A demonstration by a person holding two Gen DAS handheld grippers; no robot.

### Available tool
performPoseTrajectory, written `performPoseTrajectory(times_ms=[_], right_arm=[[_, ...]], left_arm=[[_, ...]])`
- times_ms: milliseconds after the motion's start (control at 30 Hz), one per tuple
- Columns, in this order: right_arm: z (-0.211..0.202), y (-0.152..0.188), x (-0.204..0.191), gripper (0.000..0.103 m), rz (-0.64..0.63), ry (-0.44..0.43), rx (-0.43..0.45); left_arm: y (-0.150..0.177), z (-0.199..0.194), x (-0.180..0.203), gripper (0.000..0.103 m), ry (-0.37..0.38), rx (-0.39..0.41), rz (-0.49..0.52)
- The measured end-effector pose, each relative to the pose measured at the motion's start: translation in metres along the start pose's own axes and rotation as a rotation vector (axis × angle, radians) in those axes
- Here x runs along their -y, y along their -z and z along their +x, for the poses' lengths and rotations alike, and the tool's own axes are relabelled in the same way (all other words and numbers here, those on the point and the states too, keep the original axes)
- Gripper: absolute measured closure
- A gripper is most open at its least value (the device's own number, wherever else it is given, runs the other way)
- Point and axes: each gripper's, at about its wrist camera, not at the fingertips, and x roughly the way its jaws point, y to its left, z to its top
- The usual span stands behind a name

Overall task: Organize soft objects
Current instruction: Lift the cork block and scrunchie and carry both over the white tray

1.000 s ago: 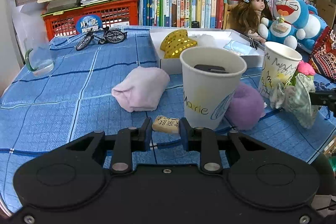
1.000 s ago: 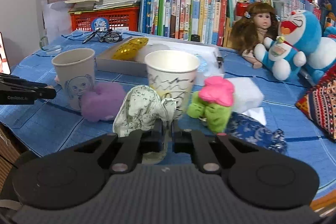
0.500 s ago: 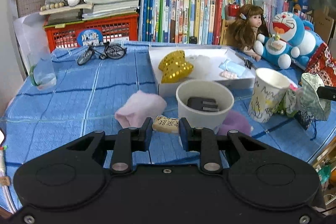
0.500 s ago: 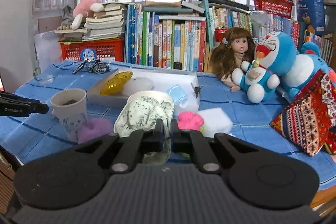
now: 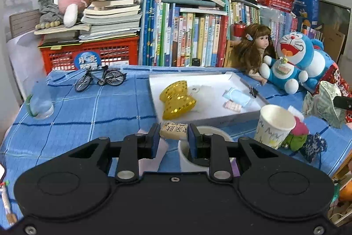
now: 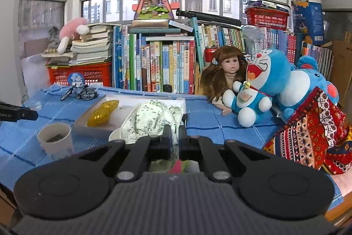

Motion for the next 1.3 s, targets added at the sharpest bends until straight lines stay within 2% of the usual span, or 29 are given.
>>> performPoseTrajectory(times_ms=[200,400,800,1000,1300], right_arm=[[0.015,-0.017,0.007,0.095,0.011,0.0,0.025],[0.037,-0.034,0.015,0.095,0.052,-0.022,0.018],[0.087,-0.06,0.014,0.095,0.067,-0.068,-0.025],[0.124,-0.077,0.01,0.094,0.071,-0.111,-0.079],[0.189,-0.09,-0.008,0.094,0.047,-0.138,-0.187]], left_arm=[[-0.026,0.014,0.007,0.077,0.03,0.006,0.022],[-0.055,0.036,0.01,0.077,0.059,-0.003,-0.001],[-0.095,0.09,0.022,0.077,0.046,-0.039,-0.013],[-0.114,0.126,0.014,0.077,0.047,-0.09,-0.058],[-0.127,0.198,-0.006,0.077,0.062,-0.236,-0.149]])
